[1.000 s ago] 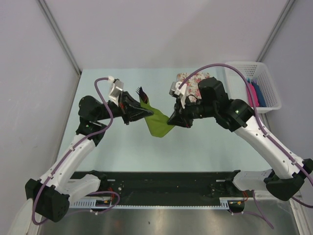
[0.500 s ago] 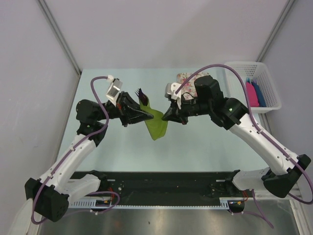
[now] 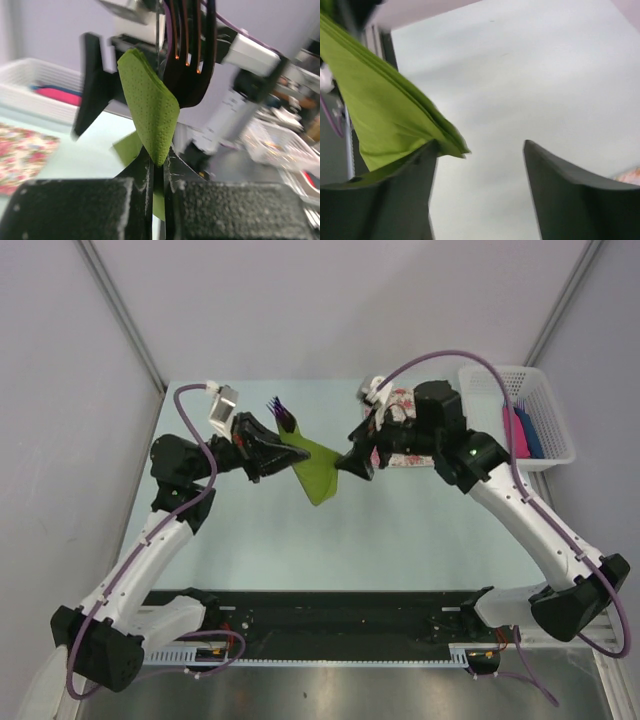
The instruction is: Place the utensils on the paper napkin and roll it up
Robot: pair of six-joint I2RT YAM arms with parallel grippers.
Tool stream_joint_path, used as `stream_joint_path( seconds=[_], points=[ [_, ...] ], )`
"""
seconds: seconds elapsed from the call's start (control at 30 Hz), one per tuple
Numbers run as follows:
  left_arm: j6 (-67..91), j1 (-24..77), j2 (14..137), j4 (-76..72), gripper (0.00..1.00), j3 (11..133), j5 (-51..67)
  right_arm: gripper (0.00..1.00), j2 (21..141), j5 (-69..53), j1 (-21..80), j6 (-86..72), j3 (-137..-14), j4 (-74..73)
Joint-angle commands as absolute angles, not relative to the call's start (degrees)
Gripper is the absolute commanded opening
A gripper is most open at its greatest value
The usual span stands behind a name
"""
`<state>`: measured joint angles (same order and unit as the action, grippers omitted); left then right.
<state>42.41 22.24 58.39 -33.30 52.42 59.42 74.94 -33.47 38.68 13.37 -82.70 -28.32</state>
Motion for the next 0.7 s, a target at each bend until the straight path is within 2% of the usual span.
stream_joint_path(
  seconds=[0.0, 0.07, 0.2, 0.4, 0.5, 0.67],
  points=[
    [44.47, 15.74, 60.80, -36.99, 0.00, 56.16, 50.98, 0.82, 74.88, -36.28, 28.93, -8.11, -87.01, -24.19],
    [46.74, 13.90, 62.13, -38.40, 0.00, 57.56, 49.93, 0.87, 73.22, -41.29, 26.29, -15.08, -83.95, -19.37],
    [47.37, 13.71, 64.07, -40.69, 0.00, 59.41, 48.17, 0.88, 69.09, -43.69, 23.47, -33.27, -73.75, 2.84],
    [46.32, 13.10, 63.81, -38.59, 0.00, 59.94, 41.05, 0.74, 72.24, -38.87, 27.67, -40.25, -73.03, 4.93],
    [45.35, 13.01, 63.28, -34.99, 0.00, 60.38, 37.01, 0.78, 71.28, -34.03, 29.52, -38.86, -72.51, 4.31],
    [44.74, 13.01, 62.14, -29.97, 0.00, 59.85, 32.00, 0.90, 68.91, -26.99, 31.99, -35.24, -70.75, 3.60]
  ],
)
